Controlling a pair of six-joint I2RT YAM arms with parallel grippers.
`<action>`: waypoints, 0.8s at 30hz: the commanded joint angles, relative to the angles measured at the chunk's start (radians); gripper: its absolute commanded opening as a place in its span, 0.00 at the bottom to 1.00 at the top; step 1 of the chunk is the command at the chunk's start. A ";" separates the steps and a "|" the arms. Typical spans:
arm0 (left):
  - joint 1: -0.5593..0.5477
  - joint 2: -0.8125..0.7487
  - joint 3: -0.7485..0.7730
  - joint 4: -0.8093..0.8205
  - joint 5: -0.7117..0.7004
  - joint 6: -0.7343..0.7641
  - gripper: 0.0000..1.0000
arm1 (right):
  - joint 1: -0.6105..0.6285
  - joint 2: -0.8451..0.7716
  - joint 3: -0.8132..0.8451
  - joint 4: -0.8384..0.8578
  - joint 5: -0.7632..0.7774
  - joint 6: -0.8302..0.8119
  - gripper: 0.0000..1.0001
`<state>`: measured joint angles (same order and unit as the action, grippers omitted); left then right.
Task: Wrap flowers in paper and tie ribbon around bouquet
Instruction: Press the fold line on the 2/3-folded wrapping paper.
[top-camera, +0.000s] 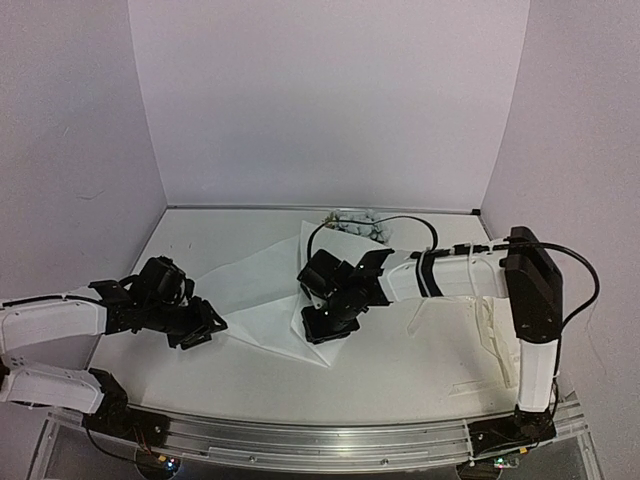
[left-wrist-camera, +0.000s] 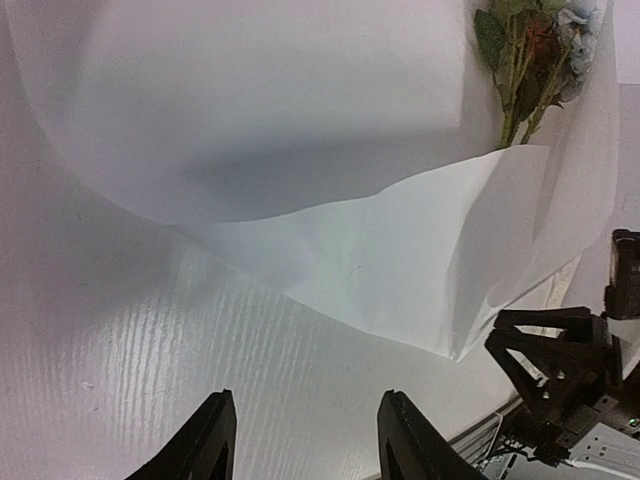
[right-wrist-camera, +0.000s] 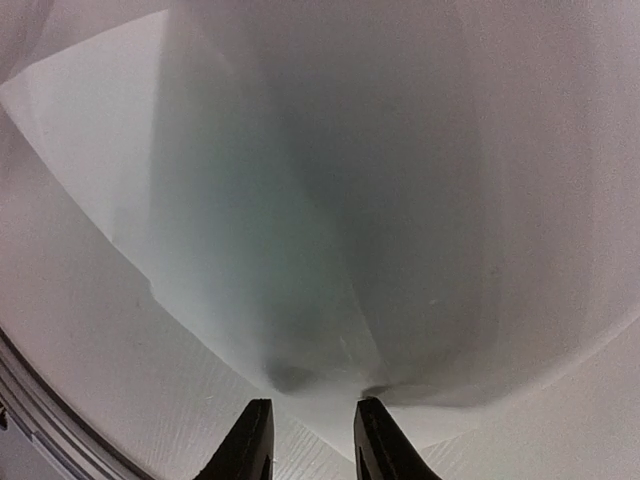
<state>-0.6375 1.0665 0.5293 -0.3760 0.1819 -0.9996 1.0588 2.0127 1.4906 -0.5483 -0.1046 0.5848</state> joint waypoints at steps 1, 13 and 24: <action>0.007 0.039 -0.041 0.213 0.069 -0.054 0.50 | 0.022 0.052 0.068 -0.047 0.039 -0.027 0.28; 0.004 0.247 -0.060 0.686 0.285 -0.147 0.43 | 0.033 0.144 0.102 -0.047 0.016 0.004 0.26; -0.063 0.514 -0.068 0.970 0.354 -0.254 0.40 | 0.033 0.174 0.099 -0.042 0.003 0.023 0.21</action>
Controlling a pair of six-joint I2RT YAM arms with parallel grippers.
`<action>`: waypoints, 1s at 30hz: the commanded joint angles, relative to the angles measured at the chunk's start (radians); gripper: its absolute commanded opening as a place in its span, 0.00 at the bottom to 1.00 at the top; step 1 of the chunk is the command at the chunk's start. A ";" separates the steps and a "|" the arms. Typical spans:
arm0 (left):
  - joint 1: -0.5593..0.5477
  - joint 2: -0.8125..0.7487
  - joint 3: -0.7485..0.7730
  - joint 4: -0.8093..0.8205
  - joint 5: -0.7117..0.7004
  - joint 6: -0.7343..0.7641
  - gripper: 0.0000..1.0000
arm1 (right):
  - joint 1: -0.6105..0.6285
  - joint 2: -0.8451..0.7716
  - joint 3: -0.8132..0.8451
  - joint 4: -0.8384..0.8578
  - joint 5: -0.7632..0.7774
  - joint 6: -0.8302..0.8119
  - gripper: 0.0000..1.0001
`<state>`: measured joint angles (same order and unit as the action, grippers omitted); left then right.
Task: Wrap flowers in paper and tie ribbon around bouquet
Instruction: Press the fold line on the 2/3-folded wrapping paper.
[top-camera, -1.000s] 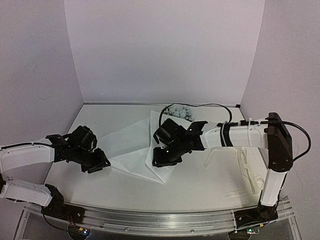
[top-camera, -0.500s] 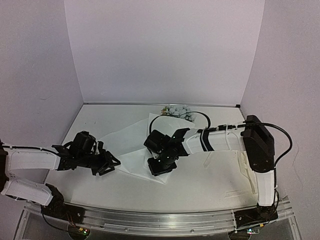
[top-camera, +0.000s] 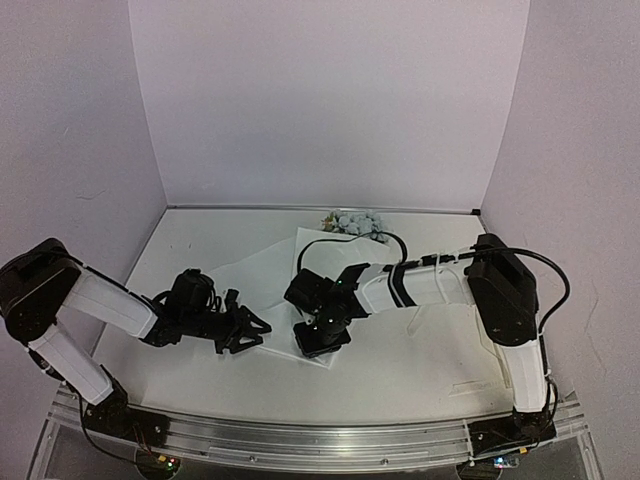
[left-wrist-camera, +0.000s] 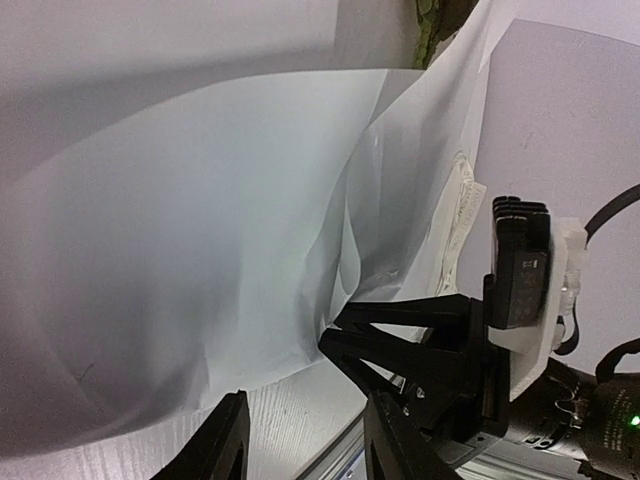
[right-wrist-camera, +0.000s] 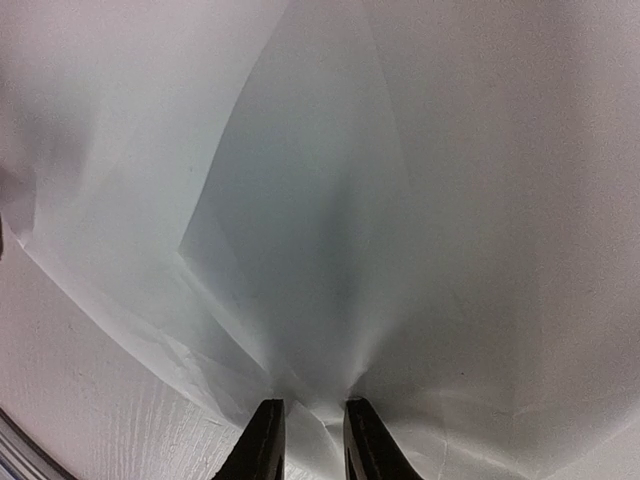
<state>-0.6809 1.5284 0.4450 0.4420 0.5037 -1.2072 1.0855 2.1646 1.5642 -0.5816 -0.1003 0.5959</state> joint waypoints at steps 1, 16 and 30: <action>-0.023 0.059 0.009 0.150 0.022 -0.047 0.40 | 0.006 0.020 0.021 -0.009 -0.001 0.013 0.21; 0.121 -0.102 -0.074 -0.196 -0.212 0.086 0.45 | 0.006 -0.004 -0.034 -0.005 0.004 0.008 0.21; 0.374 -0.332 -0.167 -0.442 -0.283 0.176 0.46 | 0.006 -0.010 -0.048 0.005 -0.001 0.004 0.21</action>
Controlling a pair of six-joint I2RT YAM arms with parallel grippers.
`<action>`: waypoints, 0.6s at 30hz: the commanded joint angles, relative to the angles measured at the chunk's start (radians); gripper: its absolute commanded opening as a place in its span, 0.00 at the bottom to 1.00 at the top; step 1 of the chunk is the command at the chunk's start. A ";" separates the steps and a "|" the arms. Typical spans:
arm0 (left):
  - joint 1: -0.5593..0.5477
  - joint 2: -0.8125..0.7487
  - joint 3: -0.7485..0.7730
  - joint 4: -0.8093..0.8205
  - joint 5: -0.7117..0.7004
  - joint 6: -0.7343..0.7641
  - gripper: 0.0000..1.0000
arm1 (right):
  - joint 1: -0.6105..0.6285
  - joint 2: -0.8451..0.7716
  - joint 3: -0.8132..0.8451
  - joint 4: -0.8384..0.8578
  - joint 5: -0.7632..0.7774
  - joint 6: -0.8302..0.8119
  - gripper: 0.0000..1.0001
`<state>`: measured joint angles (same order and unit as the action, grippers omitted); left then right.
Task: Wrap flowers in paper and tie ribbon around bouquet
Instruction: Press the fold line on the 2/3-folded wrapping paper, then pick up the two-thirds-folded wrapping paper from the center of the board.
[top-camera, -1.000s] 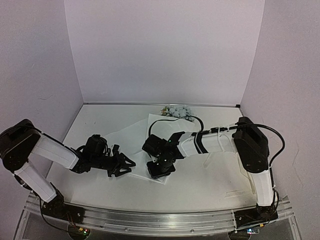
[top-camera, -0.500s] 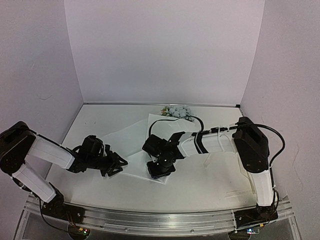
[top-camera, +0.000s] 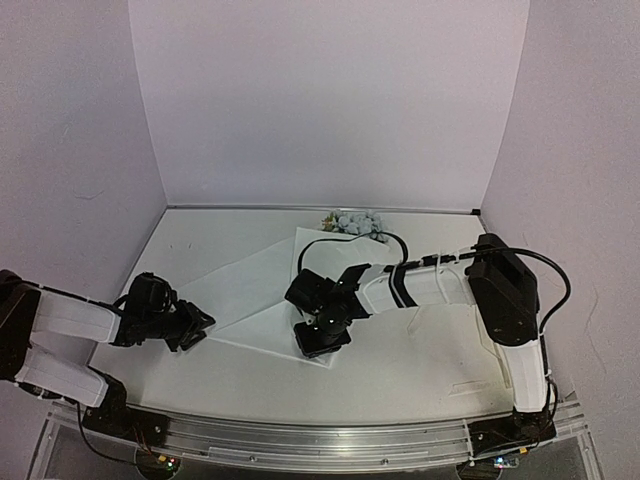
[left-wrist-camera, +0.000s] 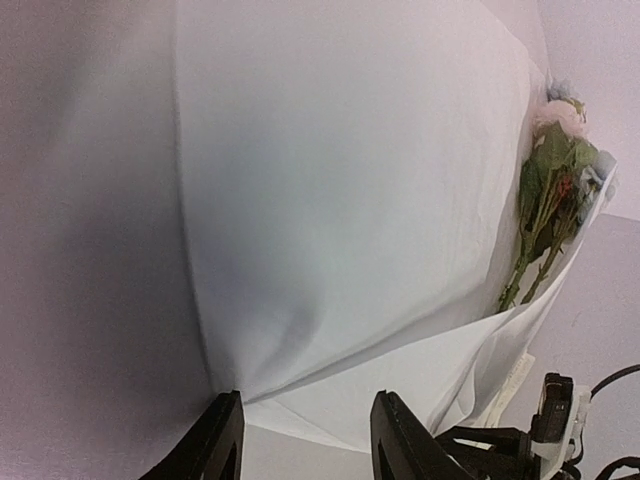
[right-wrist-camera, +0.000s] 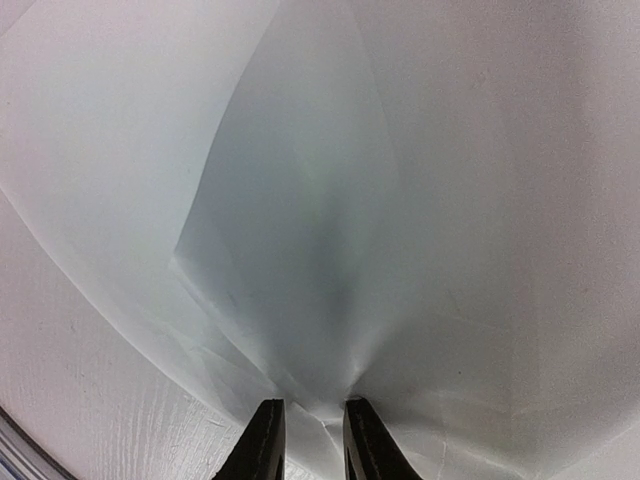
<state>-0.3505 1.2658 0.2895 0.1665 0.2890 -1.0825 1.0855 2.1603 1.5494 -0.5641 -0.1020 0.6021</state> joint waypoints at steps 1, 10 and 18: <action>0.046 -0.094 -0.008 -0.199 -0.074 0.052 0.46 | 0.006 -0.007 -0.034 -0.012 0.001 -0.004 0.21; 0.035 -0.108 -0.024 -0.113 0.028 0.037 0.49 | 0.006 -0.006 -0.037 0.002 -0.005 -0.007 0.21; -0.058 -0.002 0.041 -0.051 0.001 0.023 0.46 | 0.006 0.005 -0.036 0.008 -0.005 0.000 0.21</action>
<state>-0.3765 1.2066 0.2873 0.0786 0.2955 -1.0622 1.0855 2.1540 1.5368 -0.5488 -0.1059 0.6006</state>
